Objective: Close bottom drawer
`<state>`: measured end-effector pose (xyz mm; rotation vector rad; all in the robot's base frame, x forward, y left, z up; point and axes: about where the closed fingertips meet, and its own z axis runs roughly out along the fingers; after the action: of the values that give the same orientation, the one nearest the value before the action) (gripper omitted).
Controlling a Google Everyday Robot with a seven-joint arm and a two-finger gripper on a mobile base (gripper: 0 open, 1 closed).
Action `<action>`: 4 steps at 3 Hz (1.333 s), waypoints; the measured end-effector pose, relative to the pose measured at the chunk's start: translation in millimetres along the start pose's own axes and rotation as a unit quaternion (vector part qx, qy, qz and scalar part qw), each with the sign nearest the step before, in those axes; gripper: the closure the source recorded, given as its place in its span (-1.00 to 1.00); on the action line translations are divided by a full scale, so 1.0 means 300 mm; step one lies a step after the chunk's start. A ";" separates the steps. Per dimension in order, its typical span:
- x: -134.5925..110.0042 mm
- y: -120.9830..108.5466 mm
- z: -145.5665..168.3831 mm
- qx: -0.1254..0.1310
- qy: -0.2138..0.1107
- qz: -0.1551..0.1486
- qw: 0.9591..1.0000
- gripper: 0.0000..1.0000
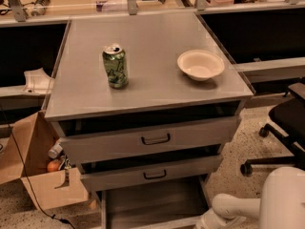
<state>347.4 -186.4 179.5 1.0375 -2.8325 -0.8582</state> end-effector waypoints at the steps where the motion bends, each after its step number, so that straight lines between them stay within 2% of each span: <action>1: 0.000 0.000 0.000 0.000 0.000 0.000 1.000 0.23; 3: 0.000 0.000 0.000 0.000 0.000 0.000 1.000 -0.70; 4: 0.000 0.000 0.000 0.000 0.000 0.000 1.000 -1.00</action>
Offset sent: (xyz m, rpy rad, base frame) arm 0.0000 0.0000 0.0000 0.0000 0.0000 0.0000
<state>347.3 -186.3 179.4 1.0375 -2.8322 -0.8585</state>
